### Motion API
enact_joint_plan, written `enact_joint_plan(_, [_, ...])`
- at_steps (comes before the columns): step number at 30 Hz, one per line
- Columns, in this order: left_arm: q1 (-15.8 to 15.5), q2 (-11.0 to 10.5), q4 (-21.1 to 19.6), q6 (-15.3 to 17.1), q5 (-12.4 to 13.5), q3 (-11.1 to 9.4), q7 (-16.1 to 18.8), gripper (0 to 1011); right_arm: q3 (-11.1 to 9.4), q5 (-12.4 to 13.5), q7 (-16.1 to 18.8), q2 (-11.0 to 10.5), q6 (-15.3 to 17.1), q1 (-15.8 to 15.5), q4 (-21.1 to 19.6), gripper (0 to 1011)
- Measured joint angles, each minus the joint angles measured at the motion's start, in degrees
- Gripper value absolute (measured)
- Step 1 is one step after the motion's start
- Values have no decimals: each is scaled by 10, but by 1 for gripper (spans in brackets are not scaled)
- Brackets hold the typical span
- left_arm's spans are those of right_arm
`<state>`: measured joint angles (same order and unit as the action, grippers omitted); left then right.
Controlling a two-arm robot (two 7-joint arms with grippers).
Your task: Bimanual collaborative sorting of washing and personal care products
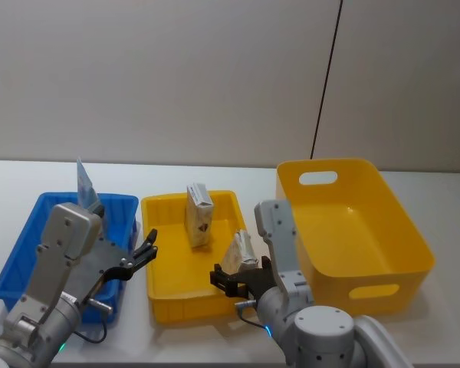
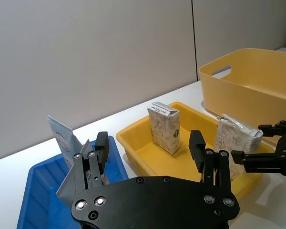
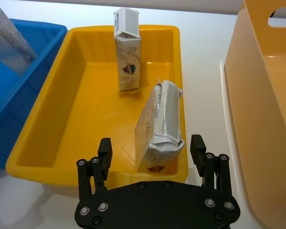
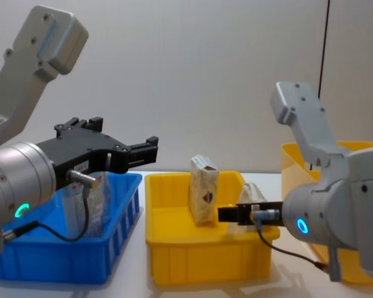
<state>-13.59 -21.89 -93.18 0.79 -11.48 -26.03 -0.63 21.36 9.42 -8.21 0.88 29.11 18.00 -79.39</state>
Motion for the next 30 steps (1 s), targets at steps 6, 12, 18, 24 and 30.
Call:
enact_joint_plan(6, [0, 0, 0, 0, 0, 0, 0, 1001, -4, -1, 0, 7, 2, 14, 23, 1004])
enact_joint_plan(12, [0, 0, 0, 0, 0, 0, 0, 1001, -9, -1, 3, 12, 1, 28, 47, 962])
enact_joint_plan(18, [0, 0, 0, 0, 0, 0, 0, 1001, -10, -3, 10, 16, -3, 39, 64, 839])
enact_joint_plan(24, [0, 0, 0, 0, 0, 0, 0, 1001, -10, -6, 15, 18, -8, 48, 78, 627])
enact_joint_plan(30, [0, 0, 0, 0, 0, 0, 0, 1001, -8, -12, 17, 20, -12, 54, 87, 458])
